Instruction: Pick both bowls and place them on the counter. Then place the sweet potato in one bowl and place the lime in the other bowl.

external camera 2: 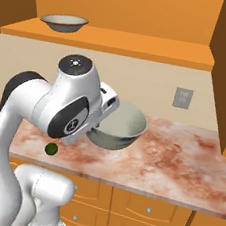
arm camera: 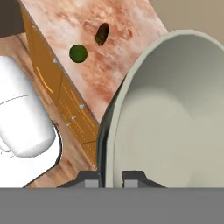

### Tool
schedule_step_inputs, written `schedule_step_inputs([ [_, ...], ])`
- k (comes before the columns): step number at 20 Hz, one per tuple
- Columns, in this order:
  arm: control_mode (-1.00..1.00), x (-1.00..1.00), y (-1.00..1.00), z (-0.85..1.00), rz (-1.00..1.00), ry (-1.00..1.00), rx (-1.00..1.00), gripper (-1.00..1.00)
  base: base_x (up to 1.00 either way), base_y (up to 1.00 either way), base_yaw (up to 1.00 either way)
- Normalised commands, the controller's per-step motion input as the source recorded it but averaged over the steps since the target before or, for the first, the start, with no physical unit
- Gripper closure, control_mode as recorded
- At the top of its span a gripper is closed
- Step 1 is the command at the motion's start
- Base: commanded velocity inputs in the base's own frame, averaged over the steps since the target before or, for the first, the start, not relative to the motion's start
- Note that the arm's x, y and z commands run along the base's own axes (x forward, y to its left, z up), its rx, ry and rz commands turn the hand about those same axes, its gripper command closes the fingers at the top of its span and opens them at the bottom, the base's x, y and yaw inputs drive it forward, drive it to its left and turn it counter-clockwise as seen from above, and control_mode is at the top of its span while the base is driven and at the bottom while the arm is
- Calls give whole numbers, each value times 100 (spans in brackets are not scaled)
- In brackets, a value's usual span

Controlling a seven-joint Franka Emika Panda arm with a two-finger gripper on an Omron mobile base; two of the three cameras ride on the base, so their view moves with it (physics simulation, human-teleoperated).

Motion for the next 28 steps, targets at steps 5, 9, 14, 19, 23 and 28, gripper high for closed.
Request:
schedule_step_inputs([
  [5,-100,30,0,-38,15,0,-3,100,0,0,0],
  [9,-100,53,6,-41,13,4,-6,100,0,0,0],
  [14,-100,40,11,-48,8,16,-12,100,0,0,0],
  [19,-100,22,6,-47,4,7,-4,100,0,0,0],
  [23,-100,27,8,-30,0,11,-1,100,0,0,0],
  [28,-100,61,0,-32,3,9,0,100,0,0,0],
])
